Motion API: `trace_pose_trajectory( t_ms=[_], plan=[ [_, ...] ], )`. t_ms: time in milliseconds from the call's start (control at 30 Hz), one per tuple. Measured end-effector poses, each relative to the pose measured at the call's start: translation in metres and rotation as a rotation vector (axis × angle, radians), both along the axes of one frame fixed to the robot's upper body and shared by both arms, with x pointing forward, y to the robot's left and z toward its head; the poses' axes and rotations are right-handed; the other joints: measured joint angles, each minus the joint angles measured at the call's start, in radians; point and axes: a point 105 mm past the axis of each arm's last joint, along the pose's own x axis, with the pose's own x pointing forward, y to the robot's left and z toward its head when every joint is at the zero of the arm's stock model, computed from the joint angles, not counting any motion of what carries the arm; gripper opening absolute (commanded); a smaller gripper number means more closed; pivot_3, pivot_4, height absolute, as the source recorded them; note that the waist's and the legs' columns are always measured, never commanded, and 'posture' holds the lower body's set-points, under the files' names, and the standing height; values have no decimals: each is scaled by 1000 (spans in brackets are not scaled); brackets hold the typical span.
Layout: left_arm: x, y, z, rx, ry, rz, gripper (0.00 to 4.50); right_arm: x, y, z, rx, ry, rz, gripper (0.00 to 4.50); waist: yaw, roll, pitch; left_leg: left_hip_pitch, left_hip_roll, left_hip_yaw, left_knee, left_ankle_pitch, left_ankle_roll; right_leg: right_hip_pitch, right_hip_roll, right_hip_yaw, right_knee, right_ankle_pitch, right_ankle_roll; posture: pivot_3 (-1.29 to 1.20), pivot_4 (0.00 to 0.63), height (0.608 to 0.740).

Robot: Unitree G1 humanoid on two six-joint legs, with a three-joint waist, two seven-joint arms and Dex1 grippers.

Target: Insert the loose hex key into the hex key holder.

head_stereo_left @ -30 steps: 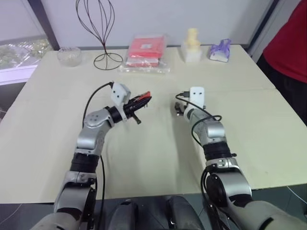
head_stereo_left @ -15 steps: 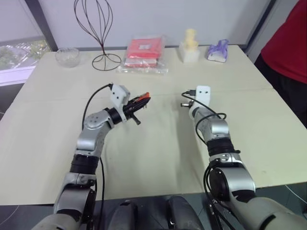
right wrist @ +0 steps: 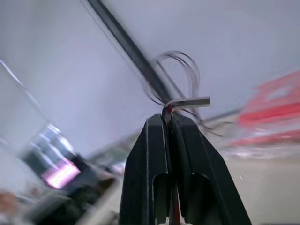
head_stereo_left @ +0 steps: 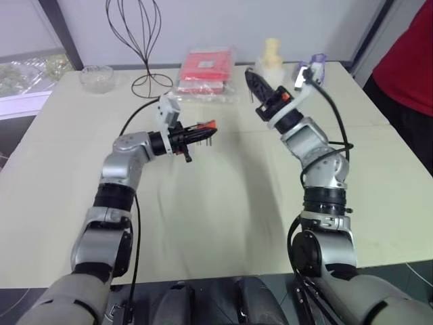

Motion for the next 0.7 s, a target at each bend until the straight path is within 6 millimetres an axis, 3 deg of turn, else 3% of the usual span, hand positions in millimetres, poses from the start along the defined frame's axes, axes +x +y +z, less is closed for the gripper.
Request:
trace_pose_trajectory(
  t_ms=[167,300,700],
  plan=[
    [-1,-14,27,-69,23,-114,0,-13,12,9,63,-34,83,75,-3,0,0,0,0,0,0,0,0,-1,1,0,0,0,0,0,150,740],
    [-2,-20,43,-117,25,-167,0,-18,21,6,61,-33,114,75,-3,0,0,0,0,0,0,0,0,-1,1,0,0,0,0,0,150,740],
    [-9,-29,37,-83,42,-245,0,-20,28,6,60,-41,125,75,-1,0,0,0,0,0,-1,0,0,-1,0,1,0,0,0,0,150,740]
  ],
)
